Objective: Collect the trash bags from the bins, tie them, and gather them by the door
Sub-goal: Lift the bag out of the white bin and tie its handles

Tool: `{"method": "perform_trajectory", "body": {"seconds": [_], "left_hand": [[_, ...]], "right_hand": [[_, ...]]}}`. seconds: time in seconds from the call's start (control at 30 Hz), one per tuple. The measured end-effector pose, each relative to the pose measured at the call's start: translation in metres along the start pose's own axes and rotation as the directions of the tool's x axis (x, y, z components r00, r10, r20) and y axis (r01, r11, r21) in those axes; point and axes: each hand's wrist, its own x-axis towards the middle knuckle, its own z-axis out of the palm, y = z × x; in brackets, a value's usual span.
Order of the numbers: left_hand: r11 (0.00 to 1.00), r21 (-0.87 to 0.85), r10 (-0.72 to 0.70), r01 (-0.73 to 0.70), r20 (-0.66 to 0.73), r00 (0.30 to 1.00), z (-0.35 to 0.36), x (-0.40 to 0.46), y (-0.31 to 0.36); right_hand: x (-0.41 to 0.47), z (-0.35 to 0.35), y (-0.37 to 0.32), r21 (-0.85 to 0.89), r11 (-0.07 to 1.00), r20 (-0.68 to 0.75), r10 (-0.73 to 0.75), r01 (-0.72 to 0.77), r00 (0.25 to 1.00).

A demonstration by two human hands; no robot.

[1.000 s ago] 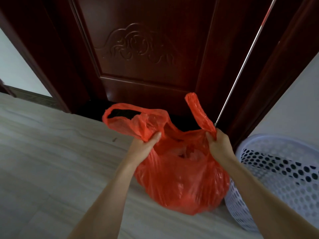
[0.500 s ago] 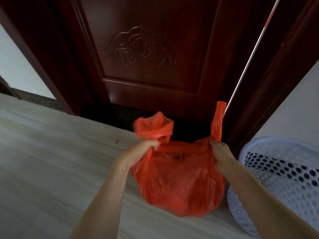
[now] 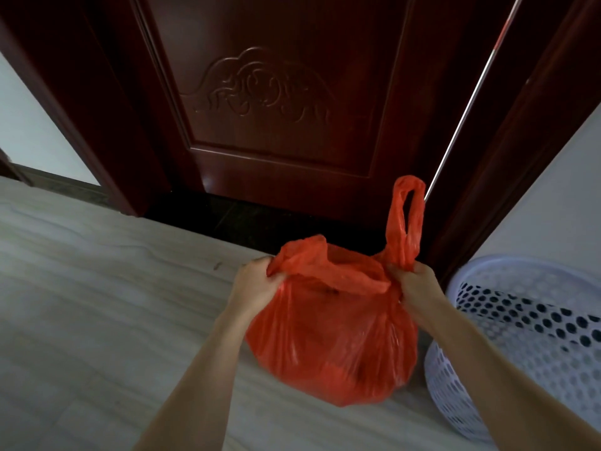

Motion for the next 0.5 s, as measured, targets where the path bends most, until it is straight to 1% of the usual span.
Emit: {"method": "perform_trajectory", "body": {"seconds": [0.03,0.07,0.1,0.13,0.17,0.23,0.27,0.37,0.4,0.47,0.5], "left_hand": [[0.996,-0.094,0.0,-0.007,-0.068,0.998,0.002,-0.002,0.001],[0.979,-0.204,-0.028,-0.001,-0.141,0.99,0.004,-0.005,0.004],[0.947,-0.321,-0.077,0.011,-0.193,0.978,0.005,-0.008,0.01],[0.892,-0.451,-0.159,0.038,-0.234,0.959,0.008,-0.01,0.016],[0.813,-0.576,-0.258,0.083,-0.229,0.939,0.008,-0.012,0.023],[0.595,-0.79,-0.423,0.146,-0.153,0.893,0.006,-0.012,0.036],[0.51,-0.843,-0.477,0.169,-0.114,0.871,0.004,-0.009,0.037],[0.359,-0.896,-0.542,0.261,0.027,0.84,0.001,0.0,0.03],[0.303,-0.91,-0.548,0.282,0.076,0.833,0.002,0.003,0.024],[0.192,-0.941,-0.513,0.277,0.145,0.846,0.005,0.005,0.017],[0.164,-0.949,-0.488,0.27,0.16,0.858,0.007,0.005,0.016]], "right_hand": [[0.003,-0.002,0.001,-0.062,0.998,-0.047,-0.024,0.021,0.999],[0.005,-0.004,0.002,-0.109,0.993,-0.087,-0.047,0.037,0.995],[0.007,-0.006,0.003,-0.159,0.986,-0.116,-0.07,0.051,0.991],[0.008,-0.007,0.004,-0.209,0.976,-0.138,-0.085,0.055,0.987],[0.007,-0.007,0.006,-0.259,0.964,-0.157,-0.102,0.058,0.982],[0.005,-0.005,0.009,-0.36,0.932,-0.184,-0.116,0.043,0.976],[0.003,-0.004,0.01,-0.418,0.908,-0.186,-0.119,0.031,0.975],[-0.004,0.001,0.011,-0.54,0.842,-0.156,-0.1,0.0,0.983],[-0.006,0.002,0.011,-0.548,0.836,-0.149,-0.092,-0.005,0.985],[-0.005,0.005,0.014,-0.542,0.84,-0.139,-0.1,0.009,0.985],[-0.006,0.007,0.016,-0.527,0.849,-0.138,-0.111,0.022,0.984]]}}
